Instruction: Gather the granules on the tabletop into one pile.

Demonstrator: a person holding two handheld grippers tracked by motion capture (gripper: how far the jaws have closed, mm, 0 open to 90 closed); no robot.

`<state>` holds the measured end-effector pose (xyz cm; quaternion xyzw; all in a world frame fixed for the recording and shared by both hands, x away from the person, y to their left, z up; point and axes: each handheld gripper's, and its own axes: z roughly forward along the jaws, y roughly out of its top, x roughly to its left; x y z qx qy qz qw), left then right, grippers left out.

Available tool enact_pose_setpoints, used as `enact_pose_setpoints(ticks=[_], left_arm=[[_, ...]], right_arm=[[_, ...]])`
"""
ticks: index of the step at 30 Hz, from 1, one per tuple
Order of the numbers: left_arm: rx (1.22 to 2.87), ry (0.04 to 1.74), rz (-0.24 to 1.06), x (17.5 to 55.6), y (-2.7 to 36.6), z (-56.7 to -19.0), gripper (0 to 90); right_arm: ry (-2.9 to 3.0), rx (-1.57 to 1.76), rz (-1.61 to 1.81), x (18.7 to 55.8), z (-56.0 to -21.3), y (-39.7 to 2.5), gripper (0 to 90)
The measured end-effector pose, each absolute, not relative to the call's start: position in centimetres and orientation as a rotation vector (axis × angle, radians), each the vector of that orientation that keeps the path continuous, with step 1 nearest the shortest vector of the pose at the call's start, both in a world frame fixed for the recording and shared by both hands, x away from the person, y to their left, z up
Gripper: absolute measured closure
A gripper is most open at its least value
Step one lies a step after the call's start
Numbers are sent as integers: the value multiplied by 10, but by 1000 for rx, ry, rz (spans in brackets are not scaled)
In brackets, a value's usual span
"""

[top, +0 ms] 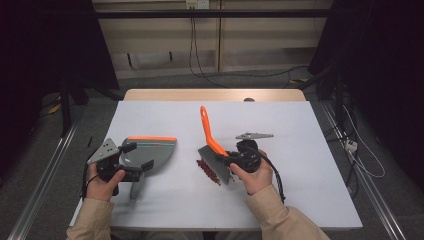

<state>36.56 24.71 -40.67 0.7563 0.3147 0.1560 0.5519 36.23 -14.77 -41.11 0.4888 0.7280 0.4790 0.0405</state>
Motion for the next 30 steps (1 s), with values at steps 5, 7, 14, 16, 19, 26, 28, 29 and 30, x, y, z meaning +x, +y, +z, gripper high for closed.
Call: enact_pose_setpoints(ticks=[5, 7, 14, 16, 19, 26, 28, 29, 30], left_arm=[[1788, 742, 368, 366, 247, -407, 40], [1793, 739, 369, 366, 247, -407, 40], [1793, 739, 365, 366, 246, -407, 40], [1792, 739, 364, 366, 246, -407, 40], [1790, 737, 368, 366, 246, -406, 41], [1789, 737, 366, 366, 245, -406, 41], [1788, 739, 367, 366, 246, -406, 41], [1788, 740, 367, 366, 246, -406, 41], [1787, 739, 367, 366, 246, -406, 41]], right_arm=[[2200, 1525, 1413, 361, -414, -163, 714], [2186, 1522, 1395, 360, -414, -168, 714], [2123, 1516, 1287, 358, -414, -183, 714], [2110, 1515, 1260, 357, -415, -186, 714], [2090, 1518, 1217, 358, -418, -188, 714], [2085, 1467, 1136, 359, -423, -175, 715], [2087, 1440, 1130, 358, -424, -168, 715], [2091, 1430, 1126, 357, -424, -165, 715], [2099, 1417, 1131, 356, -424, -161, 715]])
